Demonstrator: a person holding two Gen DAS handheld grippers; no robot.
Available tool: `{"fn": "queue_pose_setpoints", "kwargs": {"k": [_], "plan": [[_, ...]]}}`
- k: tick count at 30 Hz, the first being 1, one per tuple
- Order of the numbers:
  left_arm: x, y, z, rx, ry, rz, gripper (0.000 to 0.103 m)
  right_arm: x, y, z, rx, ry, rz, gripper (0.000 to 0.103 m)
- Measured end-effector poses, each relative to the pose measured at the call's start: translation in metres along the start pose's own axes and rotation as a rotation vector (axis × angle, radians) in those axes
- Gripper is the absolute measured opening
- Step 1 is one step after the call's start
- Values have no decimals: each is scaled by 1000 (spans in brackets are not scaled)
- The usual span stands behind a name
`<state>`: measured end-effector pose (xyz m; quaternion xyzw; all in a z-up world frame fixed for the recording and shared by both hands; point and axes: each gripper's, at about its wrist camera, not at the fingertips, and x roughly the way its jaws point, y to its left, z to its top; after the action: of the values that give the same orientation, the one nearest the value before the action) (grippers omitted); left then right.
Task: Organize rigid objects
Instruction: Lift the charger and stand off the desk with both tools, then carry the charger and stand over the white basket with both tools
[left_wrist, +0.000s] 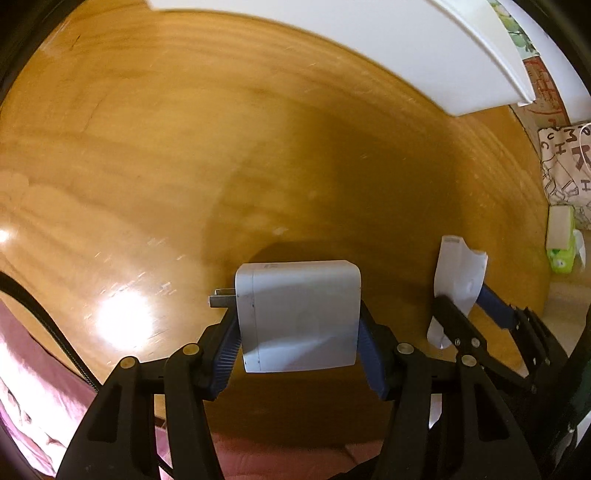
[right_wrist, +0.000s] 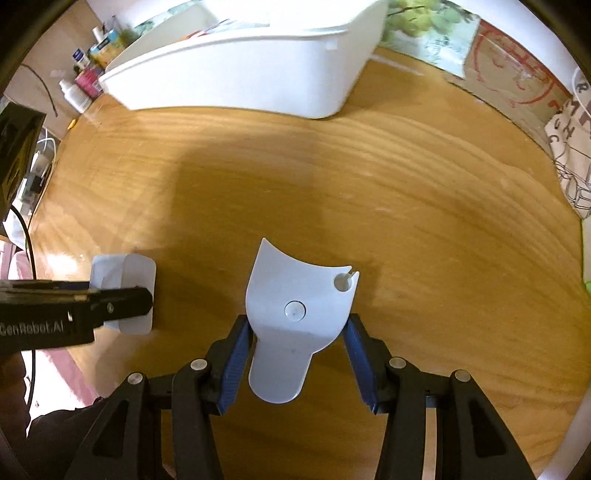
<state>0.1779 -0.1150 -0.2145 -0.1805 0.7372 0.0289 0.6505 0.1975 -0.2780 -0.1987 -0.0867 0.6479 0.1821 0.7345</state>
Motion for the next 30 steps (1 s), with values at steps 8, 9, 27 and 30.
{"fn": "queue_pose_setpoints", "kwargs": {"k": [8, 9, 27, 30], "plan": [[-12, 60, -1, -4, 47, 6, 61, -7, 60, 12, -36, -34, 34, 51], [-17, 68, 1, -2, 43, 12, 61, -8, 67, 13, -37, -39, 37, 51], [-115, 107, 69, 92, -118, 115, 61, -45, 160, 77, 10, -250, 151, 51], [-131, 88, 61, 120, -175, 145, 61, -59, 161, 91, 27, -303, 162, 51]]}}
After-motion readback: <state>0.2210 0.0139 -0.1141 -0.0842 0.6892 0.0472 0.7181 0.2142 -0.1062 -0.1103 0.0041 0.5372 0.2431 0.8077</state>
